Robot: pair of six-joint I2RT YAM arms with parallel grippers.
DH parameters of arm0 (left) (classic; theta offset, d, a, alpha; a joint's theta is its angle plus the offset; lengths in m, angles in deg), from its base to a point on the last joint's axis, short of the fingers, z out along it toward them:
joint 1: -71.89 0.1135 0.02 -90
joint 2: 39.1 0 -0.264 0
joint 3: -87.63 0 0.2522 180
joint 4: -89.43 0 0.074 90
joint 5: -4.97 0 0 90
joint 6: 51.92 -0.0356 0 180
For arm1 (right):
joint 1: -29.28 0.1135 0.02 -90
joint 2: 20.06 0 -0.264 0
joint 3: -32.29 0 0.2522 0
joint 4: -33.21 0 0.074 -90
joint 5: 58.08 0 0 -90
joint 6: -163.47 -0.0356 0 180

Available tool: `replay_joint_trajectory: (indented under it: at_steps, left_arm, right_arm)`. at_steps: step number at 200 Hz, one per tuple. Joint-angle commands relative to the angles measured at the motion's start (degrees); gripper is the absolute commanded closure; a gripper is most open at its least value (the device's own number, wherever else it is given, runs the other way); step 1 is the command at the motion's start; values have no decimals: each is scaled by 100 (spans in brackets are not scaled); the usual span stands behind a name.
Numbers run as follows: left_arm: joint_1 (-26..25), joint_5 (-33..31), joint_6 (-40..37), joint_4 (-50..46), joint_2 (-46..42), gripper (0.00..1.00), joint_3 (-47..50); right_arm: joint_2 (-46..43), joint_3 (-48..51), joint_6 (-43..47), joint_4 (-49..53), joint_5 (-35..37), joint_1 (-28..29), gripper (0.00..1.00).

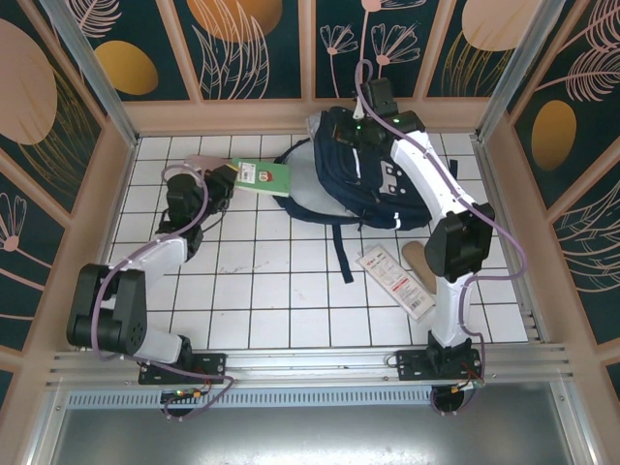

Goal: Pack the student bag

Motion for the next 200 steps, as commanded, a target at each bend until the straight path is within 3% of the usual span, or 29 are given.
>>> replay_joint_trajectory:
  at_steps: [1, 75, 137, 191, 200]
  left_arm:
    - [-353, -127, 179, 907, 485, 100, -439]
    - [-1462, -710, 219, 1494, 2650, 100, -2142]
    - [-2271, -1031, -254, 790, 3918, 100, -3706]
    - [-2896, -1281, -757, -127, 4506, 100, -4556]
    - [-2943, -1270, -855, -298, 4546, 91, -4664]
  right_arm:
    - [-491, -210, -409, -827, -904, 44, 100]
    - [-724, -47, -913, -1178, -1446, -181, 100]
    - [-959, 225, -1347, -1598, -1926, -533, 100]
    - [-1040, 425, -1414, -1653, -2113, -678, 100]
    - [-1051, 440, -1388, -1644, -2124, -687, 100]
